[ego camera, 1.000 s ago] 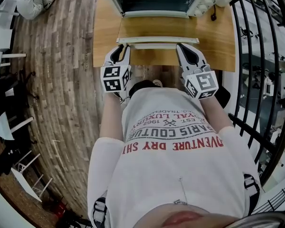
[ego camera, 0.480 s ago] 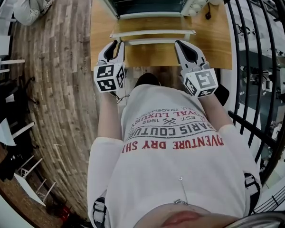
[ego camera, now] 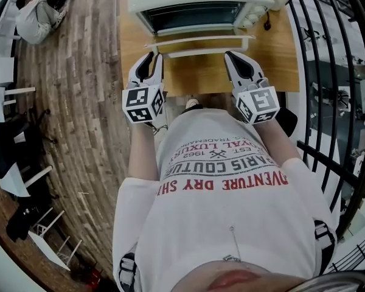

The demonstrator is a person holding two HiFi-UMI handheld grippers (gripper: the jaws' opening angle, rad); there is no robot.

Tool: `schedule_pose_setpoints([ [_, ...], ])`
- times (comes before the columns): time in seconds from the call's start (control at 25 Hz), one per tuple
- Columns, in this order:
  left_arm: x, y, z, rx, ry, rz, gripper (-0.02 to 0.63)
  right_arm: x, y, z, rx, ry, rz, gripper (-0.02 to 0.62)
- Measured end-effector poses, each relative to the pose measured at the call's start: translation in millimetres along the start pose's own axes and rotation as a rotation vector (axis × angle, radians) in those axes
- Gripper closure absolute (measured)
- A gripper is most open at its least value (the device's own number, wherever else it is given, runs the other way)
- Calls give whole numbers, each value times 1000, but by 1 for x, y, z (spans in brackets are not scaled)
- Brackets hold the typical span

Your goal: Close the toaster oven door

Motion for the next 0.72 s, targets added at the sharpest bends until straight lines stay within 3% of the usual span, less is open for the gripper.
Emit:
schedule_pose_setpoints([
  [0.72,-20,35,15,52,-47,-54,522,-31,24,-11,9,-42,-18,609],
])
Point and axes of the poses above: the fingertips, and each gripper's own axes: x backward along the fingers, z to its left, y out of its top, the point moved 2 cm from there along x, backward along the fingers, and after that the axes turned 3 degrees about z, right-handed, at the moved point
